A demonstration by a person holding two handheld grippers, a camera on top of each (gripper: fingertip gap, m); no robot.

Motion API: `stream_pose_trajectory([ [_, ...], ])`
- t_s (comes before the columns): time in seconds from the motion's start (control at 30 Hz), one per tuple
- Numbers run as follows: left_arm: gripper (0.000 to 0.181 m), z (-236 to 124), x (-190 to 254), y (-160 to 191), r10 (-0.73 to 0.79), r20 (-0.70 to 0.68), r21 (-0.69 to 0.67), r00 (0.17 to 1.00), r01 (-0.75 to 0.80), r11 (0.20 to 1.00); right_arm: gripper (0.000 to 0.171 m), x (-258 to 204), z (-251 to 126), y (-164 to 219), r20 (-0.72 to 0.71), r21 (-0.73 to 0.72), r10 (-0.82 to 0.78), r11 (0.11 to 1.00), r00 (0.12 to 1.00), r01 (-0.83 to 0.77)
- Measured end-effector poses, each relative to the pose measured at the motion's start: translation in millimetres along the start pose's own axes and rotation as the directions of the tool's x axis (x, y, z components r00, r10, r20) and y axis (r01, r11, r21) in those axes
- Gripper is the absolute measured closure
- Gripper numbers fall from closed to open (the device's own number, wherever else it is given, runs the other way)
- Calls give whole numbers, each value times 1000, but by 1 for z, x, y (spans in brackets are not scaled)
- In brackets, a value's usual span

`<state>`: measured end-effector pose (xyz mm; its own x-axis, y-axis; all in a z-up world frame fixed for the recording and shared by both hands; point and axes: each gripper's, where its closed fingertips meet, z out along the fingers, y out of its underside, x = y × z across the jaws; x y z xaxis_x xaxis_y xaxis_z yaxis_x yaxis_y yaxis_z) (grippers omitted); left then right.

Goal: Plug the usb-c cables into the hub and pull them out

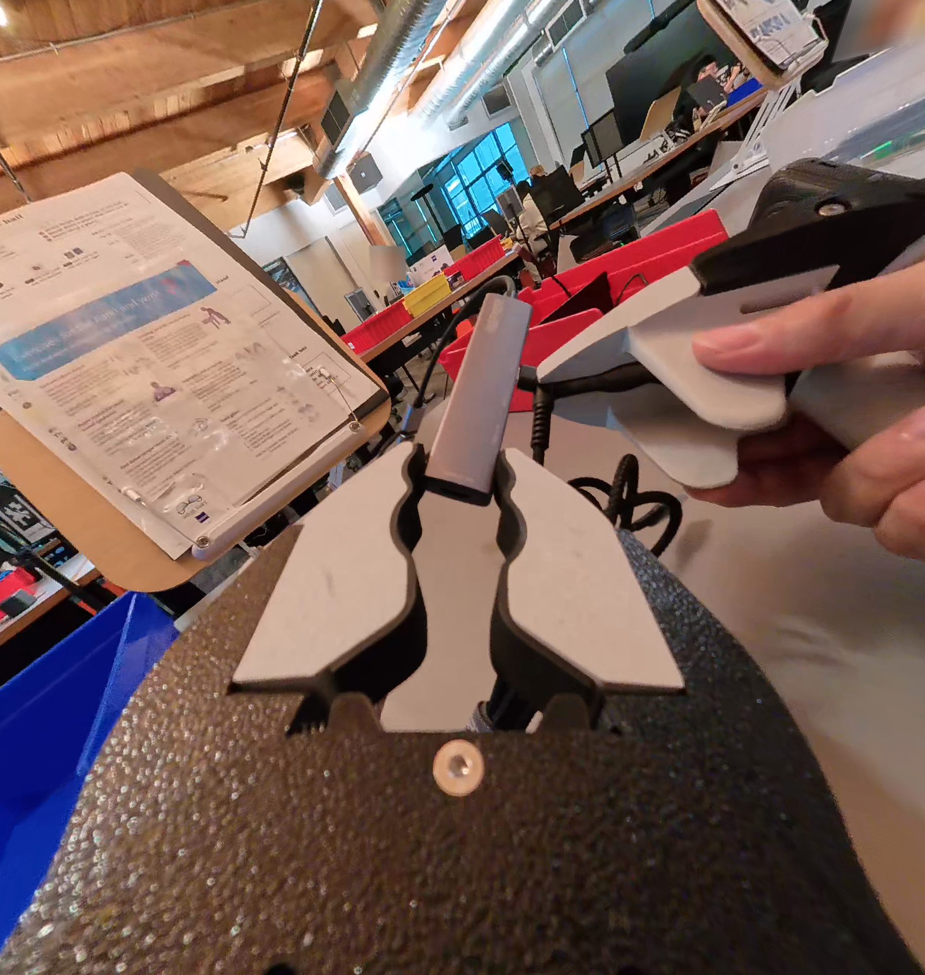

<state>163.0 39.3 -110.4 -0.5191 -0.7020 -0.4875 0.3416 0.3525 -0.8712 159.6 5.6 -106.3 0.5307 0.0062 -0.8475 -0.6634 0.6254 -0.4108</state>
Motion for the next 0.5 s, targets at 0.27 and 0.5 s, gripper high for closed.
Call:
stream_pose_trajectory([
  [0.27,156,1,6,3,-38,-35,-31,999,37,999,162,5,-8,3,25,12,41,999,999,-41],
  [0.5,155,2,11,-2,-55,-51,-30,997,54,998,162,-1,-16,3,39,47,26,999,999,-28],
])
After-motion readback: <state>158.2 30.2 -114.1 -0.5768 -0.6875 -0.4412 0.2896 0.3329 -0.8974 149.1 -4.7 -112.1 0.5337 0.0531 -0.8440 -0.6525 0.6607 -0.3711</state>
